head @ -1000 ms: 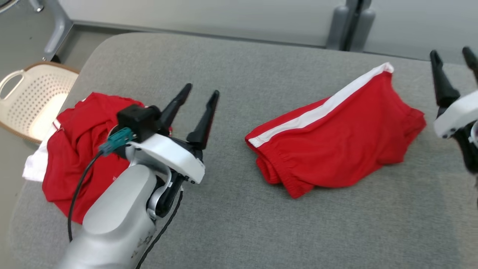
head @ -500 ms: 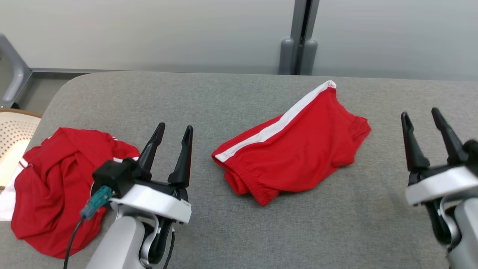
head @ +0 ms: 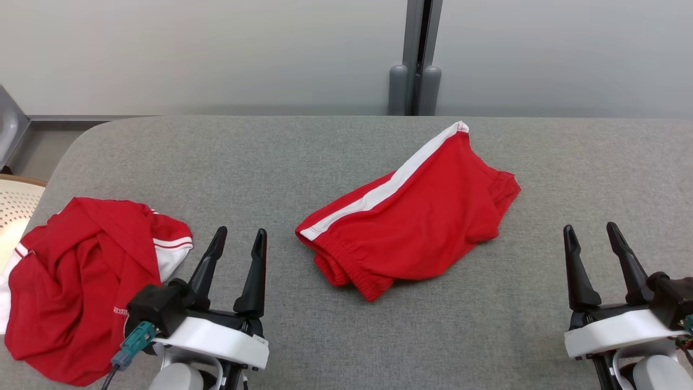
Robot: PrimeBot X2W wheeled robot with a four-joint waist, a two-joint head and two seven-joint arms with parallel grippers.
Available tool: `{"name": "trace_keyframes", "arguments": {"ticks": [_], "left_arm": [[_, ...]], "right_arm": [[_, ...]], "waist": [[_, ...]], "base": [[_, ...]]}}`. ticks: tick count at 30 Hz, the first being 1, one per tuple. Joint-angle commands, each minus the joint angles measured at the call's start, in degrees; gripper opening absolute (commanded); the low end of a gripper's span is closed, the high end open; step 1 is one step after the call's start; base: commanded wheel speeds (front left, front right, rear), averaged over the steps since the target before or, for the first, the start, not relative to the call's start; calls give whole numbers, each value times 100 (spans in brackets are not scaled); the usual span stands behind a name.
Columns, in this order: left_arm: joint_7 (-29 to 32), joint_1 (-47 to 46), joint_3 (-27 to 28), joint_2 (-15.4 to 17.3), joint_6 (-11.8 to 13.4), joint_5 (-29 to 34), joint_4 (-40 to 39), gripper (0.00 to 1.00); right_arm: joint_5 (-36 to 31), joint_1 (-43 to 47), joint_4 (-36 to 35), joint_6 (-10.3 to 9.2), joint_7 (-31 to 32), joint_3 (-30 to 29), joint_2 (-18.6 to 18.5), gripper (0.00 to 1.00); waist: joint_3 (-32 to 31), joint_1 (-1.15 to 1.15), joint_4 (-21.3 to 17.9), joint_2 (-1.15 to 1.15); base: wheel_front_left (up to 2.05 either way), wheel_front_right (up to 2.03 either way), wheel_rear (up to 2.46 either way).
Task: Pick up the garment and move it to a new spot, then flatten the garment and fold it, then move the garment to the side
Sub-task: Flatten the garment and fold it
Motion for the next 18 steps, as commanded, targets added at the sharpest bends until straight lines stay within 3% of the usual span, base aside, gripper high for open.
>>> {"name": "trace_keyframes", "arguments": {"ticks": [1, 6, 18], "left_arm": [[-9, 10, -26, 11, -37, -14, -10, 100], [-9, -144, -170, 13, -50, -126, -21, 100], [-10, -460, -424, 13, -56, -444, -96, 100]], "right_arm": [[-37, 48, 60, 1, -7, -26, 7, 100], [275, -131, 478, 1, 171, -237, 129, 100], [2223, -1035, 1238, 2, 1809, -1169, 254, 100]], "waist": [[16, 0, 35, 0], [130, 0, 206, 0], [928, 0, 965, 0]], "base": [[0, 0, 0], [0, 0, 0], [0, 0, 0]]}}
